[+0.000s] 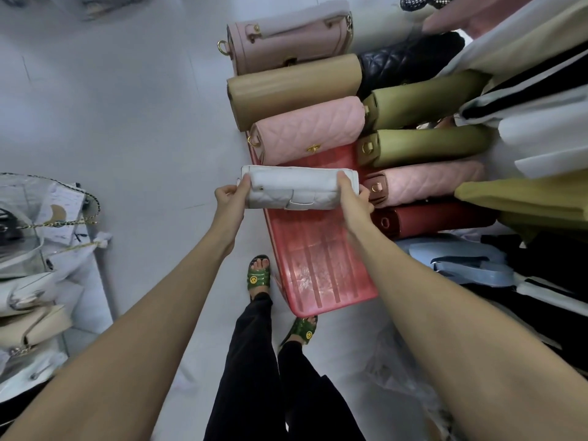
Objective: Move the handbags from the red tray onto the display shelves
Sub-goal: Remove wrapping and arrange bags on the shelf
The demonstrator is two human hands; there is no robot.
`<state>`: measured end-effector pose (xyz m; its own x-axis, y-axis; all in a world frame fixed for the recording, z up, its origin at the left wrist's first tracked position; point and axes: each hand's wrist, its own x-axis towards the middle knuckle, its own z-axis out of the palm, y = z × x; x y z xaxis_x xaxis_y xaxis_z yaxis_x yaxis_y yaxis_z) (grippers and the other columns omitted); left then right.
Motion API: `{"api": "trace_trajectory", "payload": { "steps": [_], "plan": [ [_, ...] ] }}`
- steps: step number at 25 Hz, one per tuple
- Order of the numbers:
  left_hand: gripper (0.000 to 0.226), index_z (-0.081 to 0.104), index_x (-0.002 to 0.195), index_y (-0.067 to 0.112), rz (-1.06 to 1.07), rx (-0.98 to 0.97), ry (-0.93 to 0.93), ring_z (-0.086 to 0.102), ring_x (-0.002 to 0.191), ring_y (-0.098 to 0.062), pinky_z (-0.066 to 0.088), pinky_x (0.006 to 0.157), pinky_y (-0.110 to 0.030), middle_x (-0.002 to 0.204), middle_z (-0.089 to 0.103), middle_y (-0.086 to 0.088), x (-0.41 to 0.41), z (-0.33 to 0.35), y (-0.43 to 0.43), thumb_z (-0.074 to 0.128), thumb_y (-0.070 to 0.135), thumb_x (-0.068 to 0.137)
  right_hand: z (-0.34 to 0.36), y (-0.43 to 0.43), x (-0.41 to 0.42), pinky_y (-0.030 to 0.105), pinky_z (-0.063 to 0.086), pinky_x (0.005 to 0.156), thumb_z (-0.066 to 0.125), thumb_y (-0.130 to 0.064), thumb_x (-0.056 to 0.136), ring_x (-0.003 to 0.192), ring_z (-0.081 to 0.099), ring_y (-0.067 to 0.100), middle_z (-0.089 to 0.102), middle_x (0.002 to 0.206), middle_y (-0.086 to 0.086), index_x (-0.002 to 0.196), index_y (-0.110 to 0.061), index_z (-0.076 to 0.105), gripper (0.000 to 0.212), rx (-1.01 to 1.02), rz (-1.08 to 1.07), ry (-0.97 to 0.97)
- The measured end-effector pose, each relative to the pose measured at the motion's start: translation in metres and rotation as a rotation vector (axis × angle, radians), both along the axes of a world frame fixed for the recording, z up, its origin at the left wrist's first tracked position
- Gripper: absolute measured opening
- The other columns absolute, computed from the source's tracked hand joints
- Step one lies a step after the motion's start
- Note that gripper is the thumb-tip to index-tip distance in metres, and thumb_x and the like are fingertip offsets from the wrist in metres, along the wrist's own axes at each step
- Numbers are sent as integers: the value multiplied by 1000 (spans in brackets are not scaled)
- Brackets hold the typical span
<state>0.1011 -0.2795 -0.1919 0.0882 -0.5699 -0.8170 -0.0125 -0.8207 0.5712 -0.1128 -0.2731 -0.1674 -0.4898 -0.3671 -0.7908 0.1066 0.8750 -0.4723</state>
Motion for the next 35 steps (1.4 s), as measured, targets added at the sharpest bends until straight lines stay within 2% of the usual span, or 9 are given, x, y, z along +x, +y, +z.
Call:
{"api": "trace_trajectory", "payload": {
  "steps": [5,9,14,17,20,25,29,32,35],
  "plan": [
    [46,37,133,23,60,-62,-32,49,115,-13,36,98,-29,131,49,0,0,20,13,43,56,102,7,-3,3,31,43,102,47,-64,97,113,55,18,55,123,-1,140,-15,48,65,-58,-30,-22],
    [39,37,128,26,205,-134,-67,49,115,-13,36,90,-25,131,50,-1,10,42,25,36,56,104,25,1,17,47,49,107,41,-79,70,114,63,22,64,121,-3,119,-27,56,73,-138,16,-43],
    [29,40,115,30,307,-278,-115,49,92,-2,38,74,-24,115,52,6,36,86,29,35,57,104,68,8,39,43,49,101,45,-79,61,118,61,14,66,127,-14,131,-36,61,83,-266,51,-147],
    [24,44,100,40,368,-388,-111,50,98,-7,42,91,-35,104,53,13,49,127,42,36,63,101,121,20,47,39,53,81,42,-68,77,114,61,15,65,125,-13,133,-32,59,68,-332,107,-247],
    [30,47,98,46,396,-498,-123,53,105,-16,44,103,-45,101,55,15,57,179,66,36,74,92,180,34,52,45,56,86,36,-58,90,114,64,19,70,125,-5,126,-30,62,53,-430,166,-320],
    [41,46,125,35,501,-689,-87,60,112,-14,50,93,-41,120,60,8,70,283,117,31,65,102,287,69,61,28,52,67,30,-45,108,66,71,0,76,71,-17,93,-28,63,40,-676,302,-409],
    [56,49,139,35,584,-783,-138,61,113,-12,53,81,-36,133,62,4,95,358,160,26,68,101,357,89,84,30,54,71,31,-53,106,83,70,5,75,104,-6,123,-23,61,46,-827,384,-491],
    [60,57,135,34,665,-879,-195,64,101,-7,52,79,-35,120,68,8,115,413,200,24,70,100,405,106,106,27,52,64,28,-48,108,67,69,-4,75,83,-15,105,-28,63,40,-921,504,-541],
    [56,61,126,36,694,-969,-279,69,94,-3,54,71,-28,104,74,14,133,461,245,23,68,101,438,127,139,28,56,70,34,-53,104,97,71,3,73,112,-5,117,-26,64,42,-1044,644,-621]
  ]
}}
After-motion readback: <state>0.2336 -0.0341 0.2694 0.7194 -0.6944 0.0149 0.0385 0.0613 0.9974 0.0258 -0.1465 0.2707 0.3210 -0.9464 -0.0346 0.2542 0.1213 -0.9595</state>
